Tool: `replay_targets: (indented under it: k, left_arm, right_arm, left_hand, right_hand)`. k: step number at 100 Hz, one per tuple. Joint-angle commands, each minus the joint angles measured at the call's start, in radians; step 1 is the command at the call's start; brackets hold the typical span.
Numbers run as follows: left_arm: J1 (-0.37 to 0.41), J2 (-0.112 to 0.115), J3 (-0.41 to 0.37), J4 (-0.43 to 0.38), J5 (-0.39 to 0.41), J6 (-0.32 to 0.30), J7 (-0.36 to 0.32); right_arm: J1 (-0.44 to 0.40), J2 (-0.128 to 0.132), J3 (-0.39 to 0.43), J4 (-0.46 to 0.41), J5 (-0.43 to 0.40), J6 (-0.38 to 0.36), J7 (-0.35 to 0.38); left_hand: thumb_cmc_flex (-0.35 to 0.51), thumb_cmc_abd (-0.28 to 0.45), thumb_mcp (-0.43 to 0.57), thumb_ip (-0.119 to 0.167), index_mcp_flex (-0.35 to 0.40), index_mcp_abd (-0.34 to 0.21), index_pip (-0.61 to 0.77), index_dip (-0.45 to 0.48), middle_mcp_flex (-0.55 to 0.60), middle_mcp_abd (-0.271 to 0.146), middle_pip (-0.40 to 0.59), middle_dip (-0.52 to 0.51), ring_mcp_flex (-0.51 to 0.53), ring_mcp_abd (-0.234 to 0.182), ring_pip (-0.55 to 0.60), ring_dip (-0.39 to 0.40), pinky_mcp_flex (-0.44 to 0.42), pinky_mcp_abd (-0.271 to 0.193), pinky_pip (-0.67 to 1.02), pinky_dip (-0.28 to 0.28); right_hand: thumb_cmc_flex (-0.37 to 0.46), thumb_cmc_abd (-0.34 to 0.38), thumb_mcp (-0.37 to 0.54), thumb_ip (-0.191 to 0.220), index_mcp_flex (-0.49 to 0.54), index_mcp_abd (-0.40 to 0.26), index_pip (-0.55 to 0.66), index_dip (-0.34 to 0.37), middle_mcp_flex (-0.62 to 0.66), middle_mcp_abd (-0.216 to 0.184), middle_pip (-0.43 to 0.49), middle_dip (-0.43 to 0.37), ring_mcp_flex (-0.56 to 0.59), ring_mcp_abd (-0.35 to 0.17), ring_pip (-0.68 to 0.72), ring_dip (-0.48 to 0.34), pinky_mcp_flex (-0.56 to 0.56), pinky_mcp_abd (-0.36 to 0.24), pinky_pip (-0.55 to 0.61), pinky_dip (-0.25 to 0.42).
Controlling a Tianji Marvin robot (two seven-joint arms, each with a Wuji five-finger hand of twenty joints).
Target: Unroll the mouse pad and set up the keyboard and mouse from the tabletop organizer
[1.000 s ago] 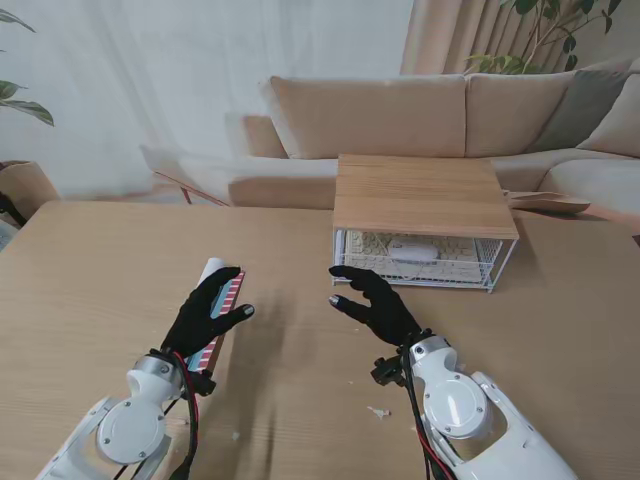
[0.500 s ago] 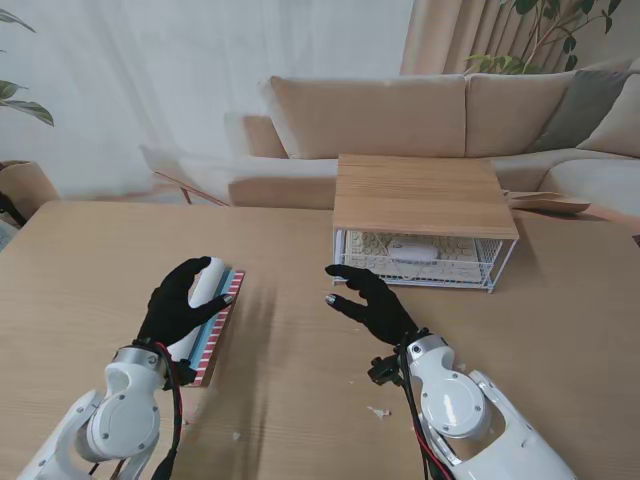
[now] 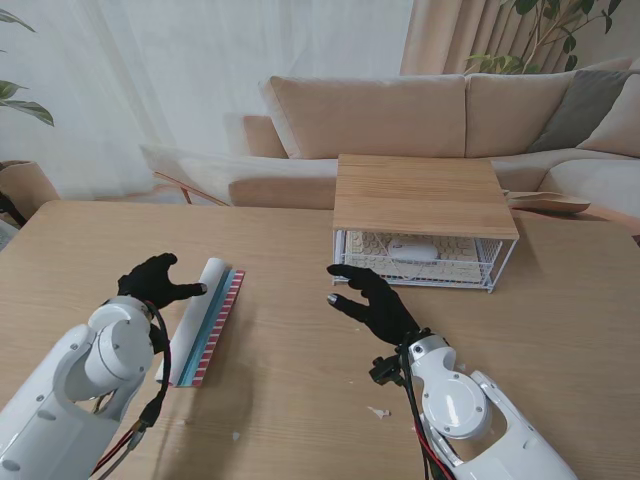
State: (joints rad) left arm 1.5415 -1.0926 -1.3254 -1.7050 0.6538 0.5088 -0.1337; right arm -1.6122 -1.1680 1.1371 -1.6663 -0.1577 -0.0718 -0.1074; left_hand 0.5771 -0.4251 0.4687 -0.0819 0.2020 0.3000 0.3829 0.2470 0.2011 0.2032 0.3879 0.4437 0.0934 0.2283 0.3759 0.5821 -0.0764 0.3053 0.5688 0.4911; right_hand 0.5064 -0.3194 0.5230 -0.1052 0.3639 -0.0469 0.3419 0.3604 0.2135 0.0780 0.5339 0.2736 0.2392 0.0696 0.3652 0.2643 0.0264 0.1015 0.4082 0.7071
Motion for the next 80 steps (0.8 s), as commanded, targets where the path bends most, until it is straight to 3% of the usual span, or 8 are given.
replay_targets:
  k: [1, 9, 21, 32, 33, 37, 60, 80]
  left_arm:
    - [-0.019, 0.005, 0.013, 0.015, 0.008, 0.017, -0.03]
    - [-0.051, 0.015, 0.042, 0.034, 0.025, 0.068, -0.071]
    - [-0.099, 0.017, 0.096, 0.082, 0.047, 0.122, -0.074]
    - [-0.144, 0.021, 0.148, 0.124, 0.043, 0.178, -0.09]
    - [-0.148, 0.021, 0.153, 0.127, 0.04, 0.185, -0.091]
    - [-0.162, 0.02, 0.169, 0.14, 0.027, 0.204, -0.092]
    - [-0.234, 0.017, 0.258, 0.231, -0.022, 0.249, -0.094]
    - [-0.285, 0.015, 0.349, 0.301, -0.079, 0.288, -0.106]
  right_arm:
    - [-0.005, -0.008, 0.0, 0.001, 0.001, 0.004, 0.009]
    - [-0.006, -0.008, 0.002, 0.003, -0.001, 0.004, 0.006]
    - [-0.011, -0.006, 0.012, -0.001, -0.006, -0.003, 0.007]
    - [-0.016, -0.005, 0.021, -0.003, -0.012, -0.014, 0.009]
    - [-0.016, -0.005, 0.022, -0.004, -0.012, -0.014, 0.009]
    - [-0.017, -0.005, 0.023, -0.004, -0.011, -0.014, 0.008]
    - [-0.016, -0.006, 0.019, -0.002, -0.008, -0.007, 0.006]
    - [-0.017, -0.007, 0.024, -0.002, -0.007, -0.01, 0.001]
  left_hand:
    - [-0.017, 0.005, -0.034, 0.037, -0.016, 0.03, 0.013, 0.009, -0.009, 0.028, 0.022, 0.022, -0.018, 0.007, 0.02, 0.024, -0.011, -0.016, 0.04, 0.024]
    - [-0.013, 0.013, -0.068, 0.042, -0.004, 0.04, 0.02, 0.012, -0.01, 0.04, 0.029, 0.038, -0.02, 0.021, 0.026, 0.035, -0.007, -0.021, 0.05, 0.052]
    - [-0.014, 0.003, -0.082, 0.045, 0.025, 0.072, 0.024, 0.015, -0.009, 0.078, 0.062, 0.049, -0.004, 0.068, 0.039, 0.035, -0.001, -0.032, 0.113, 0.079]
    - [-0.016, 0.001, -0.082, 0.044, 0.043, 0.089, 0.03, 0.02, -0.006, 0.1, 0.082, 0.042, 0.014, 0.095, 0.055, 0.034, 0.003, -0.028, 0.174, 0.07]
    - [-0.017, 0.0, -0.08, 0.044, 0.043, 0.09, 0.032, 0.023, -0.008, 0.101, 0.089, 0.034, 0.013, 0.096, 0.061, 0.029, -0.002, -0.026, 0.198, 0.037]
    - [-0.018, 0.0, -0.077, 0.043, 0.046, 0.092, 0.036, 0.026, -0.006, 0.103, 0.101, 0.029, 0.017, 0.098, 0.069, 0.026, -0.005, -0.024, 0.223, 0.006]
    - [0.0, -0.01, -0.033, 0.045, 0.051, 0.084, 0.071, 0.045, 0.01, 0.101, 0.143, 0.059, 0.038, 0.104, 0.117, 0.056, -0.007, -0.026, 0.278, 0.008]
    - [0.026, 0.01, 0.057, 0.031, 0.046, 0.068, 0.08, 0.05, -0.001, 0.087, 0.172, 0.095, 0.037, 0.088, 0.177, 0.099, -0.009, -0.038, 0.309, 0.0]
  right_hand:
    - [-0.01, 0.029, -0.026, 0.046, -0.012, -0.026, 0.001, -0.002, -0.004, -0.01, 0.008, 0.005, -0.017, -0.014, -0.007, -0.005, -0.001, -0.021, -0.027, 0.02]
    - [-0.009, 0.029, -0.027, 0.046, -0.012, -0.026, 0.001, -0.002, -0.004, -0.01, 0.009, 0.006, -0.017, -0.013, -0.007, -0.005, -0.001, -0.022, -0.027, 0.02]
    - [-0.008, 0.031, -0.027, 0.046, -0.015, -0.027, 0.0, -0.002, -0.007, -0.012, 0.008, 0.005, -0.019, -0.015, -0.008, -0.006, -0.004, -0.024, -0.028, 0.02]
    - [-0.008, 0.032, -0.028, 0.046, -0.016, -0.025, 0.0, -0.001, -0.007, -0.012, 0.008, 0.005, -0.02, -0.016, -0.008, -0.006, -0.005, -0.025, -0.028, 0.021]
    - [-0.008, 0.032, -0.028, 0.046, -0.016, -0.026, 0.0, -0.001, -0.007, -0.012, 0.008, 0.005, -0.02, -0.016, -0.008, -0.006, -0.005, -0.025, -0.028, 0.021]
    - [-0.008, 0.032, -0.029, 0.046, -0.016, -0.026, 0.001, -0.001, -0.008, -0.011, 0.008, 0.005, -0.02, -0.015, -0.008, -0.006, -0.005, -0.025, -0.028, 0.021]
    - [-0.007, 0.032, -0.03, 0.046, -0.016, -0.025, 0.002, 0.0, -0.007, -0.01, 0.008, 0.005, -0.02, -0.014, -0.008, -0.006, -0.006, -0.024, -0.028, 0.022]
    - [-0.007, 0.032, -0.03, 0.047, -0.015, -0.026, 0.002, 0.001, -0.006, -0.011, 0.009, 0.005, -0.02, -0.014, -0.007, -0.006, -0.006, -0.024, -0.028, 0.022]
